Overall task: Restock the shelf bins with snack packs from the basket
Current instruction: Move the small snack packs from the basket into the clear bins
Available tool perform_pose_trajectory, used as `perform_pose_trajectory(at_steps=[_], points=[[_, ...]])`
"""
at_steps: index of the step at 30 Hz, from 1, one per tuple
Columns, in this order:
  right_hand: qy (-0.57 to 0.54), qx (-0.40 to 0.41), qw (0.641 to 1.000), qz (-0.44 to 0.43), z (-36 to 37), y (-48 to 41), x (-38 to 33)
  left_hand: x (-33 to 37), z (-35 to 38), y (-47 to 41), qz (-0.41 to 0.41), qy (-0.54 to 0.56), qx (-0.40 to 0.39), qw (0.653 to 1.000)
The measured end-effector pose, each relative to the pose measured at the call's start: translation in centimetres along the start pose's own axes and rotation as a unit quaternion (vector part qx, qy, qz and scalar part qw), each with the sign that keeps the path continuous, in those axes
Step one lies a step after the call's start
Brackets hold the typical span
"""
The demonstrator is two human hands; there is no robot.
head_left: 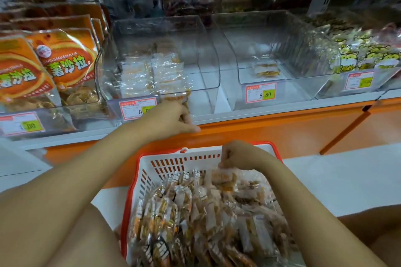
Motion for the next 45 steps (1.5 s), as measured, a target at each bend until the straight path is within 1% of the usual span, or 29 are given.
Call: perform_pose_trajectory(at_steps=[3,5,6,7,10,12,13,15,16,18,19,20,22,23,26,28,30,33,39,42,45], points=[[-0.071,0.057,0.993,-0.082,-5.3,3.2,-3.6,0.9,1.2,1.1,-0.006,0.089,-0.116,0.989],[-0.123,0.103,0.978,-0.134,-8.6,5.2,-5.9,2.1,1.4,1.6,0.026,0.111,-0.151,0.982],[-0.139,0.129,0.970,-0.155,-10.1,5.8,-6.9,2.8,1.1,1.7,0.041,0.133,-0.152,0.979],[-0.151,0.153,0.961,-0.172,-11.3,6.4,-7.9,3.3,0.6,1.8,0.050,0.169,-0.144,0.974],[-0.160,0.185,0.947,-0.208,-14.1,7.3,-10.9,4.2,-2.2,1.7,0.062,0.293,-0.064,0.952],[-0.098,0.184,0.957,-0.201,-15.1,7.3,-12.6,3.9,-4.5,1.4,0.058,0.346,0.005,0.936],[-0.047,0.183,0.963,-0.190,-15.4,7.0,-13.4,3.4,-5.8,1.3,0.055,0.347,0.044,0.935],[0.025,0.188,0.967,-0.167,-16.1,6.1,-14.9,2.1,-7.8,0.6,0.055,0.304,0.124,0.943],[0.037,0.202,0.965,-0.161,-16.8,5.5,-15.6,1.3,-8.6,0.3,0.049,0.285,0.161,0.944],[0.058,0.262,0.953,-0.140,-18.8,4.0,-16.7,-0.4,-10.0,-0.5,0.019,0.255,0.221,0.941],[0.080,0.303,0.942,-0.122,-19.9,2.9,-17.1,-1.2,-10.5,-0.8,0.004,0.215,0.243,0.946],[0.105,0.339,0.930,-0.099,-20.9,1.9,-17.5,-1.9,-10.8,-1.1,-0.006,0.147,0.252,0.956],[0.141,0.369,0.917,-0.056,-22.1,-0.6,-18.1,-2.9,-10.6,-1.9,-0.001,0.012,0.230,0.973],[0.156,0.365,0.917,-0.040,-22.3,-2.0,-18.3,-3.4,-10.2,-2.3,0.006,-0.030,0.211,0.977],[0.232,0.340,0.911,-0.008,-22.1,-6.4,-19.3,-4.6,-9.1,-3.2,0.020,-0.086,0.154,0.984],[0.248,0.326,0.912,0.007,-22.1,-9.3,-19.8,-5.1,-8.6,-3.6,0.015,-0.110,0.129,0.985],[0.245,0.320,0.915,0.028,-22.3,-11.7,-20.0,-5.6,-8.3,-3.9,0.003,-0.126,0.108,0.986],[0.242,0.314,0.917,0.042,-22.5,-14.2,-20.1,-6.3,-8.0,-4.3,-0.019,-0.124,0.095,0.988],[0.266,0.244,0.932,0.035,-22.0,-16.4,-20.4,-6.7,-7.9,-4.2,-0.031,-0.119,0.097,0.988],[0.299,0.243,0.922,0.037,-21.9,-17.0,-20.6,-6.7,-7.9,-4.3,-0.041,-0.118,0.097,0.987],[0.362,0.261,0.893,0.052,-21.2,-17.3,-20.5,-6.7,-7.8,-4.4,-0.040,-0.118,0.097,0.987]])
Point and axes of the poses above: each hand's wrist, its own y-axis away from the middle knuckle, its own z-axis out of the palm, x = y × z, the point moved 8 cm from there along -y, towards the middle knuckle, and after that the axes turned 3 degrees about -y, right-handed, at the moved point
